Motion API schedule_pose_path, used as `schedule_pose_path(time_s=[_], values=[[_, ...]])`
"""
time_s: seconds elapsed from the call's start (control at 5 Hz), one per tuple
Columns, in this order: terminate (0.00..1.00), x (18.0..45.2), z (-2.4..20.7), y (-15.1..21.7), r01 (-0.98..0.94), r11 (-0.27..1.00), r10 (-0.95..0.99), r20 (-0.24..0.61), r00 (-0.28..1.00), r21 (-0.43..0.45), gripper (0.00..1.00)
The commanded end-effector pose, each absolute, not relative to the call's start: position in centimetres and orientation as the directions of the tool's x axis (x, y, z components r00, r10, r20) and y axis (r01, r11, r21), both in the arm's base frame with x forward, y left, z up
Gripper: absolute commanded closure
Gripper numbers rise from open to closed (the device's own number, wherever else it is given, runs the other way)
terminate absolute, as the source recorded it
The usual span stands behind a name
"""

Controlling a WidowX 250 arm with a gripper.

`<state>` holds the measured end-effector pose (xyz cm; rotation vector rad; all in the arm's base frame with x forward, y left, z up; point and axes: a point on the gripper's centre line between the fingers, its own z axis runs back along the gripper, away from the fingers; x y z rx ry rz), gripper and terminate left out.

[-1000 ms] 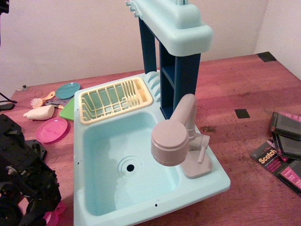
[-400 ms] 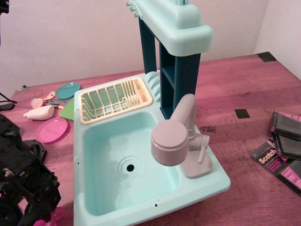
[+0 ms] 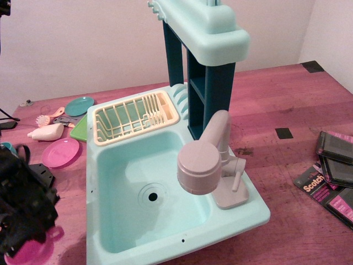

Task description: Put cup from anywhere into sink

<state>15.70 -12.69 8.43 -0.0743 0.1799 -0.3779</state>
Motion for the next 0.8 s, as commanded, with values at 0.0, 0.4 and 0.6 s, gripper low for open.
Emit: schedule_pose_path(time_s=[0.0,0.4,0.6], values=[[0.0,16.9,13.0,-11.0,0.377,0.923,-0.384,-0.116,0.916,-0.076,1.0],[0.0,23.6,15.7,-8.5,0.361,0.933,-0.36,-0.061,0.931,-0.002,1.0],[0.0,27.7,16.6,-7.3,0.393,0.919,-0.393,-0.028,0.919,0.001,1.0]])
